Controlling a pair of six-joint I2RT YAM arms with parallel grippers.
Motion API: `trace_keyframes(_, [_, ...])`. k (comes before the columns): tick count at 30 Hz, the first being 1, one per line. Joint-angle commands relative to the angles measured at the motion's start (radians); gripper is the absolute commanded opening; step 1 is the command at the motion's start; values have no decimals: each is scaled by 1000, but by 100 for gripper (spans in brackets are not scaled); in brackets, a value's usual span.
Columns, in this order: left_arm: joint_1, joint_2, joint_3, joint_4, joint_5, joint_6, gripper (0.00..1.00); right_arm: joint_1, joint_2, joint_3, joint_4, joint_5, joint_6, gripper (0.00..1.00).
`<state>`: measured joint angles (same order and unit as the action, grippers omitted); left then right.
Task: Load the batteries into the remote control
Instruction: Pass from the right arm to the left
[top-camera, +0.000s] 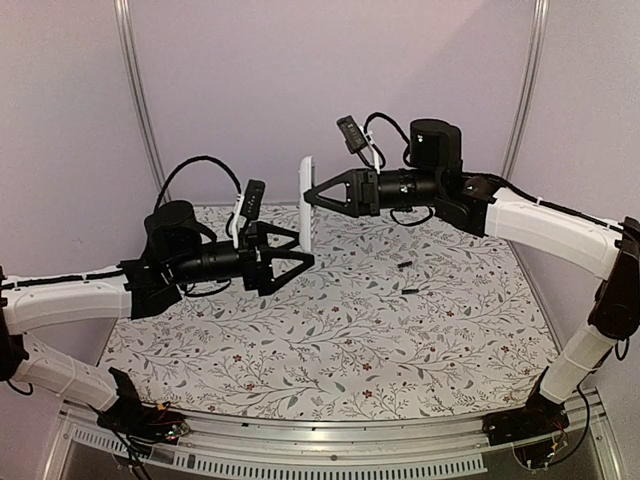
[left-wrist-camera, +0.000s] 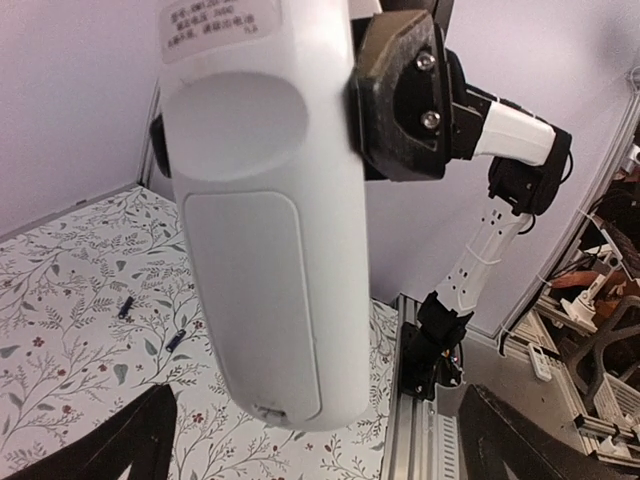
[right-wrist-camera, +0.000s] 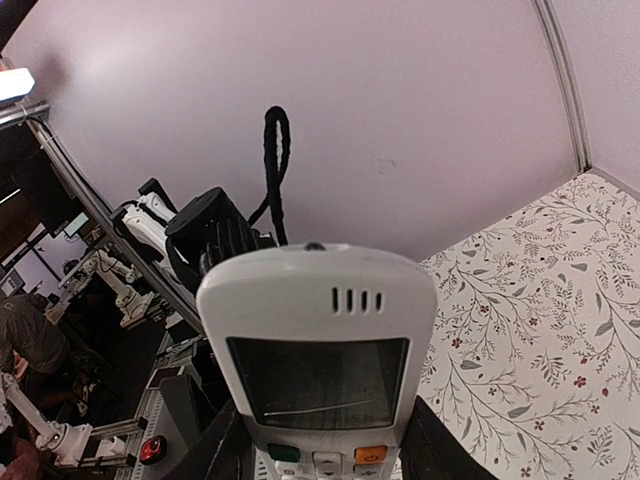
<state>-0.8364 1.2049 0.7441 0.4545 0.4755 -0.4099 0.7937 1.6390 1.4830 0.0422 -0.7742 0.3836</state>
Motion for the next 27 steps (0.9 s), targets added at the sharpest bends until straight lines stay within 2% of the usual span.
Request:
trace_keyframes(1, [-34, 48, 53, 51, 15, 13, 100, 1, -30, -32, 169, -77, 99, 35])
trace_keyframes(5, [-40, 73, 73, 87, 21, -19, 99, 5, -27, -50, 216, -102, 128, 35])
trace_keyframes(7, [-41, 83, 77, 99, 23, -37, 95, 8, -27, -59, 231, -110, 132, 35])
trace_keyframes(11, [-41, 75, 54, 146, 2, -62, 79, 8, -28, -82, 268, -124, 148, 35])
trace_keyframes(14, [-41, 59, 36, 163, -34, -73, 74, 8, -29, -96, 288, -137, 155, 35])
trace_keyframes(22, [-40, 73, 66, 123, -44, -69, 48, 9, -25, -118, 339, -152, 191, 37])
trace_keyframes(24, [-40, 76, 70, 113, -48, -61, 36, 7, -28, -123, 339, -148, 194, 41])
trace_keyframes(25, [-40, 75, 72, 104, -58, -55, 32, 6, -31, -126, 338, -146, 198, 48])
trace_keyframes(27, [-40, 63, 76, 68, -90, -33, 27, -6, -37, -133, 334, -137, 209, 72])
